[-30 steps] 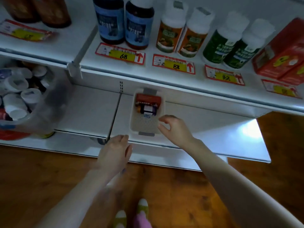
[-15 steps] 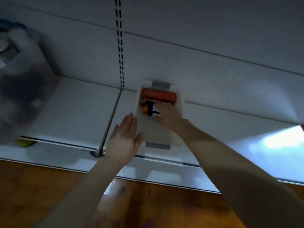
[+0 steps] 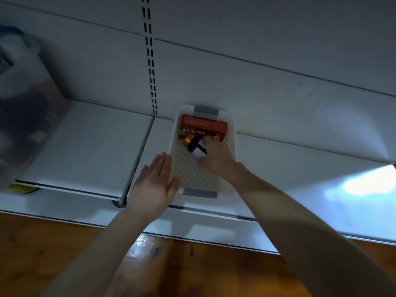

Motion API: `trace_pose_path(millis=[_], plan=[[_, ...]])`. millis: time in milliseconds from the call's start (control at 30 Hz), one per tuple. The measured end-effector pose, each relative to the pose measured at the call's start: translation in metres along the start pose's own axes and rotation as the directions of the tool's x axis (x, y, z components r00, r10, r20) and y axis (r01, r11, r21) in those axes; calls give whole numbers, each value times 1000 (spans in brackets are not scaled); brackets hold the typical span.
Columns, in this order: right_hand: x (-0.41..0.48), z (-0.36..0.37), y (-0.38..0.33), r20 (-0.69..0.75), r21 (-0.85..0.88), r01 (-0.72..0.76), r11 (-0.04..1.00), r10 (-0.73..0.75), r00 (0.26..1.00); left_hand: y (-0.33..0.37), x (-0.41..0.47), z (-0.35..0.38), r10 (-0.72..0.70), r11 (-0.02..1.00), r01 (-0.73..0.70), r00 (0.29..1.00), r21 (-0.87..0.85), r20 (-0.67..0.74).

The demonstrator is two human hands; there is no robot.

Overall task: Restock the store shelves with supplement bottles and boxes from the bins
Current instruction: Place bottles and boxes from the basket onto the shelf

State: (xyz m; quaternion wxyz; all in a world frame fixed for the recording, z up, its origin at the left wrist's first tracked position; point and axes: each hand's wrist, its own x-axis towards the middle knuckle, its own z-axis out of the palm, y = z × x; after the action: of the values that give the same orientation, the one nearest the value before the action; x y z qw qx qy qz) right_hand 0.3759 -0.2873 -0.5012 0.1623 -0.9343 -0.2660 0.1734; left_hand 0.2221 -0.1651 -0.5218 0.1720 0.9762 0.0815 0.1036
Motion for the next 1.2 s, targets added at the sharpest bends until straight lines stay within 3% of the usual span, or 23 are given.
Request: trace_pose_path(millis=[133,300,500,600,800,967,1200], plan=[[-41,-35,-3,-81,309,59,949,-35,996,-4,2,-4,21,1000,-21,1000,4,20],[-93,-75,6,-218,528,18,849,115,969,5,30,-17,114,993,-116,991,-33,-67],[-118,-77,27,-238,584,-68,809,250,938,30,115,6,191,982,-191,981,-2,-24],[-126,-79,32,-232,608,-74,790,266,936,35,144,26,206,970,-213,976,117,65],[-140,-73,47,-224,640,-94,762,302,927,34,157,52,159,965,-188,974,182,163],[-145,-68,53,-238,647,-94,757,318,918,35,164,47,162,940,-203,973,274,165],[-151,-62,58,-227,662,-105,742,332,916,36,162,47,151,970,-178,975,167,162]])
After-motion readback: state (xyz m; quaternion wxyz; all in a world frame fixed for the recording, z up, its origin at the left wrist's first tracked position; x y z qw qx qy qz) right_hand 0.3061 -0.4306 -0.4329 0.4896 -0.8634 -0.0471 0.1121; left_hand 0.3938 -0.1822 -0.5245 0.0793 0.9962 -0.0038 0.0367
